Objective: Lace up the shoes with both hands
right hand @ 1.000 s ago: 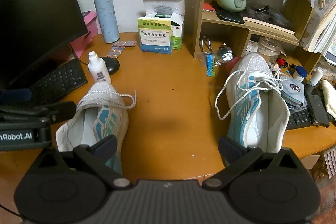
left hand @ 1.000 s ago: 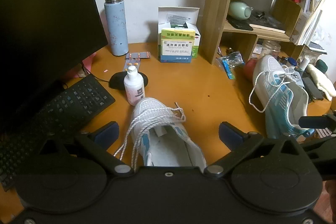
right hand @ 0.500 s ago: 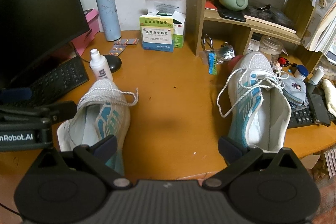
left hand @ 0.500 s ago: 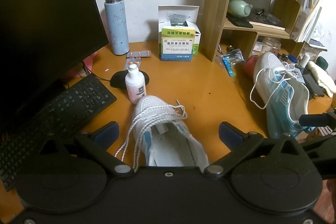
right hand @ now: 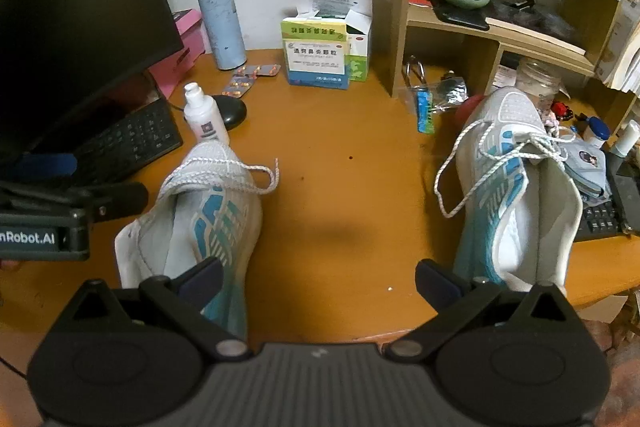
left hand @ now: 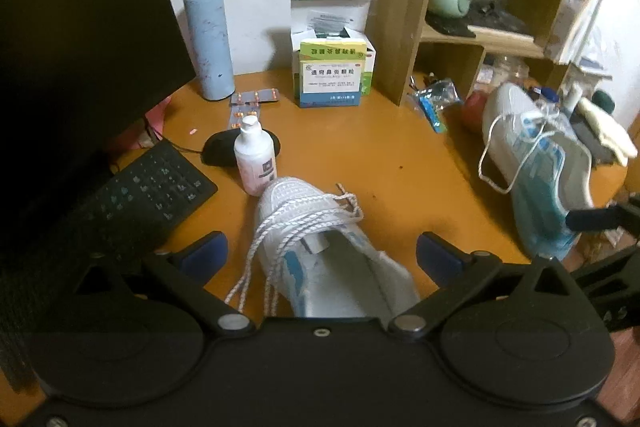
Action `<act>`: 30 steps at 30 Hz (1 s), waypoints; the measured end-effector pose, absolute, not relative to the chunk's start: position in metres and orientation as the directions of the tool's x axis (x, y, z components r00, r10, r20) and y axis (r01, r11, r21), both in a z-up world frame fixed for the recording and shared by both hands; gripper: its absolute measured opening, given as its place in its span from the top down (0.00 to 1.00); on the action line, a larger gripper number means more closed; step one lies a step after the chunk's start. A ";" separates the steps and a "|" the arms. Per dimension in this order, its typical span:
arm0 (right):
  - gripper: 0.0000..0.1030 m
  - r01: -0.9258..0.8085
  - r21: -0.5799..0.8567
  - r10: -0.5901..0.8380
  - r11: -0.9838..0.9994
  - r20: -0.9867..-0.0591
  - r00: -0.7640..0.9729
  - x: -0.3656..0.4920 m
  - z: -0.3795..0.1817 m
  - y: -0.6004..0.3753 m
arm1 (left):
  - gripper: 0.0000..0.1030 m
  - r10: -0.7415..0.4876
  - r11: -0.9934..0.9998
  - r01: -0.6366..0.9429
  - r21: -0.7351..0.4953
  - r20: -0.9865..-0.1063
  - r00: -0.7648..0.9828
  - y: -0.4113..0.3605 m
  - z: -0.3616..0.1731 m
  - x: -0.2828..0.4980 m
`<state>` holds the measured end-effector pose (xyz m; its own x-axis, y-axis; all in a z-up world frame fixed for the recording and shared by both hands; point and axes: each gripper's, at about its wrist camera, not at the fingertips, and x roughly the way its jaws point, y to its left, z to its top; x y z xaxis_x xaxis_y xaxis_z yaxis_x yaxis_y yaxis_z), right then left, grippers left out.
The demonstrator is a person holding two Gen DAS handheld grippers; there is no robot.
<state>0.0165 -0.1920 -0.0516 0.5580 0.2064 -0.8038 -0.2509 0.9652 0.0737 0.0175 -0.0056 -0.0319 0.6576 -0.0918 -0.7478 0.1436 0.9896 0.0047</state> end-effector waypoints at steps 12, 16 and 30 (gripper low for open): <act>0.01 -0.235 0.140 0.245 0.962 -0.826 0.508 0.023 -0.076 -0.197 | 0.48 -0.140 0.972 0.234 0.007 -0.786 0.602 0.015 -0.051 0.040; 0.01 -0.259 0.159 0.272 0.953 -0.828 0.490 0.025 -0.080 -0.194 | 0.64 -0.165 0.967 0.256 -0.013 -0.795 0.583 0.012 -0.054 0.055; 0.01 -0.263 0.181 0.290 0.948 -0.833 0.471 0.033 -0.083 -0.202 | 0.69 -0.177 0.931 0.364 0.034 -0.831 0.528 -0.001 -0.073 0.110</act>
<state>0.0330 -0.2020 -0.0829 0.4712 0.2897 -0.8331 -0.2630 0.9477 0.1808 0.1099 -0.0007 -0.0734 0.5276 -0.1767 -0.8309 0.3644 0.9306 0.0335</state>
